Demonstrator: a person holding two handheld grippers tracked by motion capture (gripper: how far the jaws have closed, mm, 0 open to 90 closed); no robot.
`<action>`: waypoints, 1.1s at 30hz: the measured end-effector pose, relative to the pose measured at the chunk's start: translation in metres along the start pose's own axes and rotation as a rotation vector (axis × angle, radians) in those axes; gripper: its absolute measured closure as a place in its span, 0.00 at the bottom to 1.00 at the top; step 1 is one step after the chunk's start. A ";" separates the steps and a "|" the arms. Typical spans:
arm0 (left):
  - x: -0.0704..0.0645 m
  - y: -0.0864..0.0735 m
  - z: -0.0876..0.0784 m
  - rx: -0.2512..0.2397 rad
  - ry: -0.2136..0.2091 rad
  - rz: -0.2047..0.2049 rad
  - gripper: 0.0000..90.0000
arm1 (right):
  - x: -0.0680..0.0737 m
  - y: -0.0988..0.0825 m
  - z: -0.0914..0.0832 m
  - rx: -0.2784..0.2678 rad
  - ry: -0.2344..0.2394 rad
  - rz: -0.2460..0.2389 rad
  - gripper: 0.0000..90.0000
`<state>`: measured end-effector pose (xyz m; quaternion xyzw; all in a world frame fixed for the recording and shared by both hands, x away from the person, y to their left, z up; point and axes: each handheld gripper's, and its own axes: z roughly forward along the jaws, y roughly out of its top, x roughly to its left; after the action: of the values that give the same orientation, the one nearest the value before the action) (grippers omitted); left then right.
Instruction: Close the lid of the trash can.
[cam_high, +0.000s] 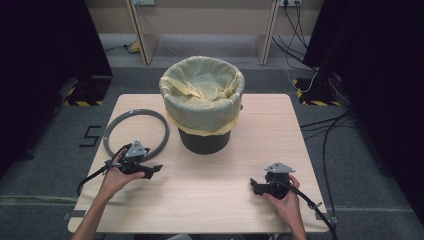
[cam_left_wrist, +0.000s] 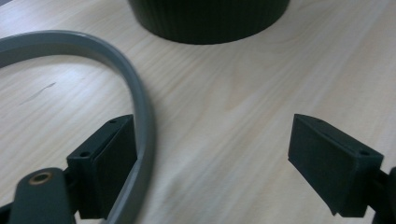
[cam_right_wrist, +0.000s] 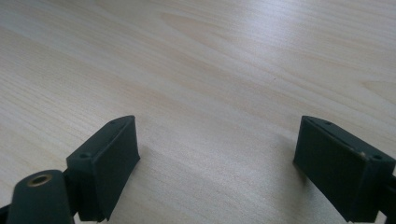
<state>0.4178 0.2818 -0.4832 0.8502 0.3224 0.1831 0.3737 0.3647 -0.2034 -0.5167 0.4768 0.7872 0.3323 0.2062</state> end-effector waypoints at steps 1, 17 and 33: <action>0.004 0.000 0.001 0.014 0.002 -0.006 0.17 | 0.000 0.000 0.000 0.000 0.000 0.000 0.16; 0.041 -0.010 0.027 0.155 -0.063 -0.067 0.55 | -0.001 0.000 0.000 0.000 0.003 -0.005 0.16; 0.053 -0.003 0.030 0.164 -0.057 -0.075 0.87 | -0.001 0.000 0.000 0.001 0.006 -0.008 0.16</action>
<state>0.4713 0.3041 -0.5010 0.8702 0.3572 0.1176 0.3182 0.3652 -0.2041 -0.5167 0.4729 0.7899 0.3325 0.2048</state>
